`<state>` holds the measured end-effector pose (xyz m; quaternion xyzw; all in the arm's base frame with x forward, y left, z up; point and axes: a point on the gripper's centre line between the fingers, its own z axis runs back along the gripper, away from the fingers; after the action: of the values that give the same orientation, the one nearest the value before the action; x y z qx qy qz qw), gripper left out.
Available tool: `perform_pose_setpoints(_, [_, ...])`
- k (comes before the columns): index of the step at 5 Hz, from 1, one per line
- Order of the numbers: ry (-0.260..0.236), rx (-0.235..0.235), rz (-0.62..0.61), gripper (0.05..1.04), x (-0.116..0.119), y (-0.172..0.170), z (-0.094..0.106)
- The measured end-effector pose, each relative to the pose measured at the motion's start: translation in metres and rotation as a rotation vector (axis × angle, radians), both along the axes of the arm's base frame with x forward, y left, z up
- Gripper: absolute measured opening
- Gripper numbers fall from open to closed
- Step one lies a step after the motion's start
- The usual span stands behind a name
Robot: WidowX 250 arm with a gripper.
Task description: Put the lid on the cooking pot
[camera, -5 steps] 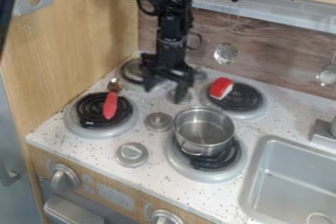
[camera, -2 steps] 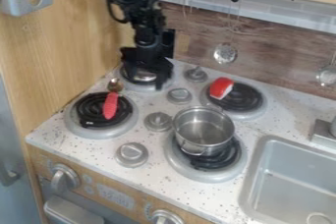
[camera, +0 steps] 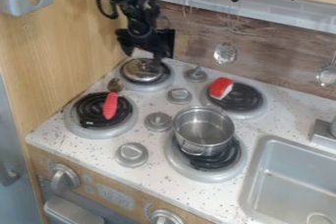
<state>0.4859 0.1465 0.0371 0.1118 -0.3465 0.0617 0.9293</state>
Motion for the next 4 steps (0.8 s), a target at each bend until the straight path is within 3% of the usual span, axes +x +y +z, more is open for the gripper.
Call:
perform_pose_setpoints(1, [-0.022, 0.007, 0.063, 0.999, 0.011, 0.019, -0.005])
perform_pose_setpoints(2, [-0.014, 0.025, 0.090, 0.999, 0.024, 0.029, -0.013])
perform_pose_setpoints(4, [-0.033, -0.037, 0.110, 0.999, 0.045, 0.028, -0.038])
